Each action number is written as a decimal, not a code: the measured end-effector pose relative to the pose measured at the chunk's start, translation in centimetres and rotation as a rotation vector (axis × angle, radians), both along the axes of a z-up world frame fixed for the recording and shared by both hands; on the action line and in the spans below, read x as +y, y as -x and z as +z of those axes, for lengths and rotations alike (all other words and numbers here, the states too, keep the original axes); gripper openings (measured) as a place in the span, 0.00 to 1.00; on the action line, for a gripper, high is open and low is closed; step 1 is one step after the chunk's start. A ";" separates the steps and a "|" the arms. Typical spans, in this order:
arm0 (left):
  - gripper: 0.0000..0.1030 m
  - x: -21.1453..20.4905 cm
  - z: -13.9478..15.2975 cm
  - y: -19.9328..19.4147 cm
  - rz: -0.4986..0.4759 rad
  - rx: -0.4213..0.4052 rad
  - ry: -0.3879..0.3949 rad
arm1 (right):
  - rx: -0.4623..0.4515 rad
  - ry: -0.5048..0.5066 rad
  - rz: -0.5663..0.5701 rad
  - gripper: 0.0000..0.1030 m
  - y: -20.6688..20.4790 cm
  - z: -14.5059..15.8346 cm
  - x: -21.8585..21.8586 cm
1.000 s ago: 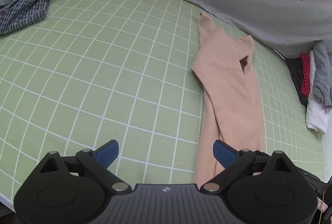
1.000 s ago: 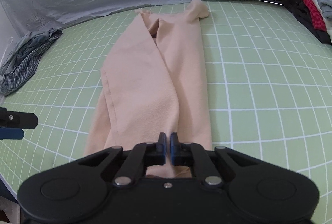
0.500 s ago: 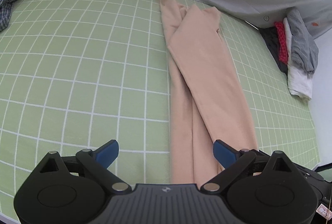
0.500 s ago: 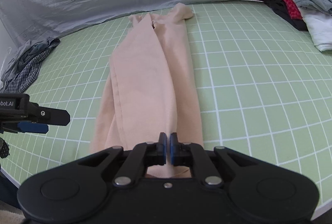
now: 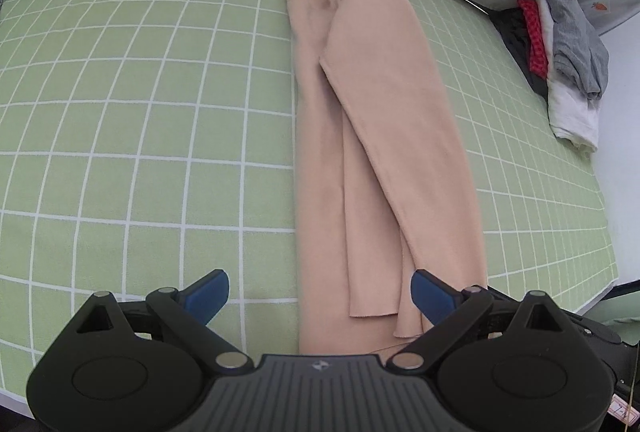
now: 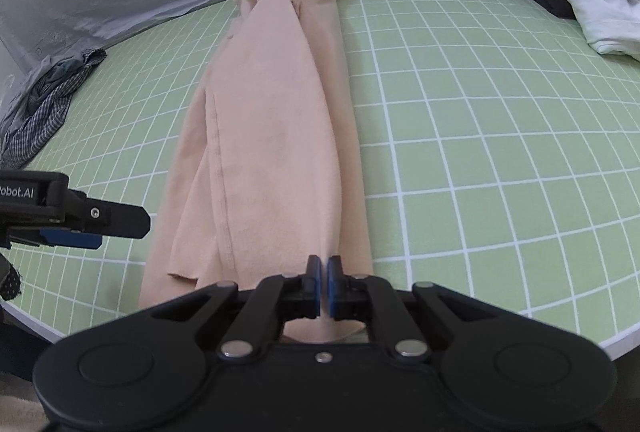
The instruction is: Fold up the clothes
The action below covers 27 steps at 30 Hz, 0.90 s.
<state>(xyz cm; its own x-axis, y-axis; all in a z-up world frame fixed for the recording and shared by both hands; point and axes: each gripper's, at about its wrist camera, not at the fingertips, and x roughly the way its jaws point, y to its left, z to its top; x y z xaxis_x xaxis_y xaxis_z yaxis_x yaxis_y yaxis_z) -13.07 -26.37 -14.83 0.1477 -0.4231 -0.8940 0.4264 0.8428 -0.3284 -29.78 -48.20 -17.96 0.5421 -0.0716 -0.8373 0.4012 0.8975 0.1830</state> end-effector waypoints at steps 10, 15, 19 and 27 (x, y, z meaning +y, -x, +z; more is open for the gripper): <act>0.94 -0.3 0.2 1.5 0.067 -0.013 -0.009 | -0.024 0.056 -0.098 0.75 -0.3 0.8 -2.0; 0.94 -0.7 -0.2 2.8 0.070 -0.031 -0.059 | 0.019 0.066 -0.029 0.77 -1.1 -0.3 -1.6; 0.94 -1.1 -0.7 3.6 0.063 -0.037 -0.085 | 0.026 0.051 0.026 0.77 -1.3 -0.7 -1.1; 0.91 -1.9 -1.1 4.5 0.054 -0.023 -0.063 | 0.018 0.028 0.085 0.77 -1.1 -1.2 -0.9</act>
<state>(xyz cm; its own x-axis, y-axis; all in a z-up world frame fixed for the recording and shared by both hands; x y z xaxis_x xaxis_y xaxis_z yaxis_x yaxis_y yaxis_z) -17.60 -28.27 -15.91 0.1898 -0.3572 -0.9145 0.3862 0.8835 -0.2649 -28.72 -49.11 -19.20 0.5321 -0.0495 -0.8452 0.3259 0.9333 0.1506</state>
